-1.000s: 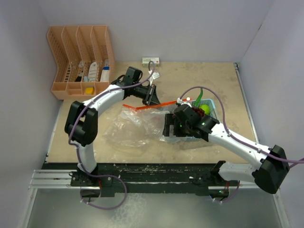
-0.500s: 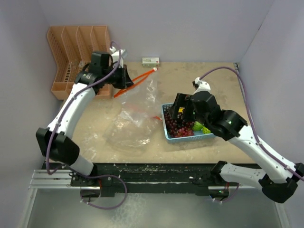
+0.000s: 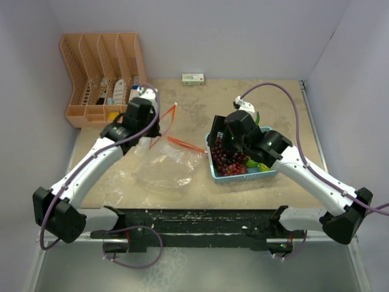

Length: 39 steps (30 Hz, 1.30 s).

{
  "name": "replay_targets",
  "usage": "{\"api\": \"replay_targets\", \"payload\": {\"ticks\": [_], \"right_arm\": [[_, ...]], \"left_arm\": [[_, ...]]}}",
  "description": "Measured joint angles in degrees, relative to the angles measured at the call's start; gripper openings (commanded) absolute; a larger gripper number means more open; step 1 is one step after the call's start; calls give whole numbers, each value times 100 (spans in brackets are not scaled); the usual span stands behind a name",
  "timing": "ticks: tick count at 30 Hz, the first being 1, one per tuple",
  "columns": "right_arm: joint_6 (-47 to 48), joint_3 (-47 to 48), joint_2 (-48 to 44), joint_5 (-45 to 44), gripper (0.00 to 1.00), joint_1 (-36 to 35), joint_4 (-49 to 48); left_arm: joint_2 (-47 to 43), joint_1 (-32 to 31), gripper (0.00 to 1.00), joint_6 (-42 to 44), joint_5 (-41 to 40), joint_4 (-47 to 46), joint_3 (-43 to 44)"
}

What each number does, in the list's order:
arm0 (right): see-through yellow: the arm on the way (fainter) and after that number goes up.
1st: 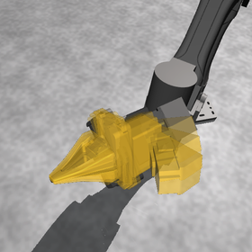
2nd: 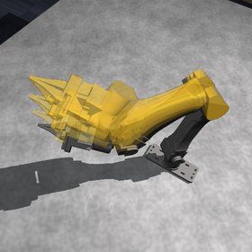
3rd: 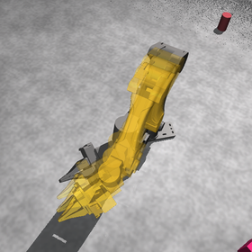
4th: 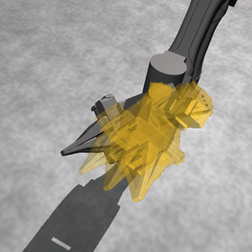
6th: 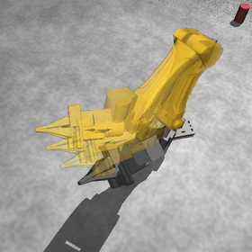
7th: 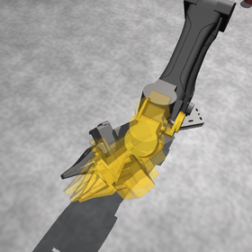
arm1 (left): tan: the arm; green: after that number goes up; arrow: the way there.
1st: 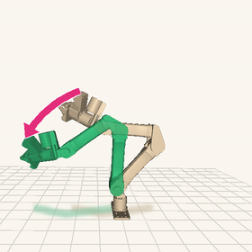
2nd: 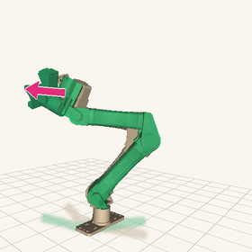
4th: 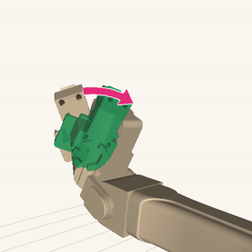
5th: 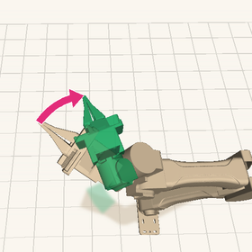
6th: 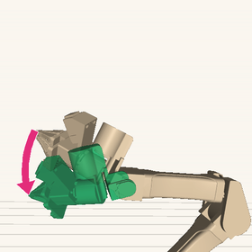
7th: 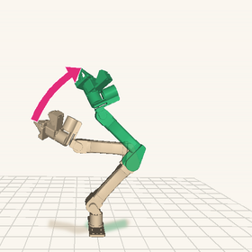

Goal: Place the food in the zip-top bag and seal the zipper
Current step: Open the zipper of the food storage bag at the center of the board.

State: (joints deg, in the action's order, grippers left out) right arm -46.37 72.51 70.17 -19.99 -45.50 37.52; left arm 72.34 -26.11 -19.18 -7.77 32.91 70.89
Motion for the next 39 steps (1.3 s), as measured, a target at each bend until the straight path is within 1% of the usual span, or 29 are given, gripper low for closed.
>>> {"api": "replay_targets", "payload": {"ticks": [2,4,9,16,21,28,32,39], "right_arm": [[-98,0,74,11,99,0,-190],[-179,2,153,11,99,0,-420],[-361,85,579,7,99,0,-831],[-516,164,1574,286,97,0,-1606],[-531,363,2096,636,96,0,-2286],[-557,437,2146,896,94,0,-2962],[-553,682,2308,960,93,0,-3045],[-544,1307,2905,1084,91,0,-2968]], "left_arm": [[98,-144,0,-310,-90,-214,-579],[127,-216,0,-579,-122,-382,-927],[-153,-247,0,-1130,-116,-1180,-1434],[-444,-247,0,-1451,-17,-1862,-1528],[-444,-247,0,-1491,101,-2002,-1646],[-444,-247,0,-1488,140,-2009,-1735],[-444,-247,0,-1488,140,-2009,-1744],[-439,-247,0,-1486,142,-2050,-1810]]}}
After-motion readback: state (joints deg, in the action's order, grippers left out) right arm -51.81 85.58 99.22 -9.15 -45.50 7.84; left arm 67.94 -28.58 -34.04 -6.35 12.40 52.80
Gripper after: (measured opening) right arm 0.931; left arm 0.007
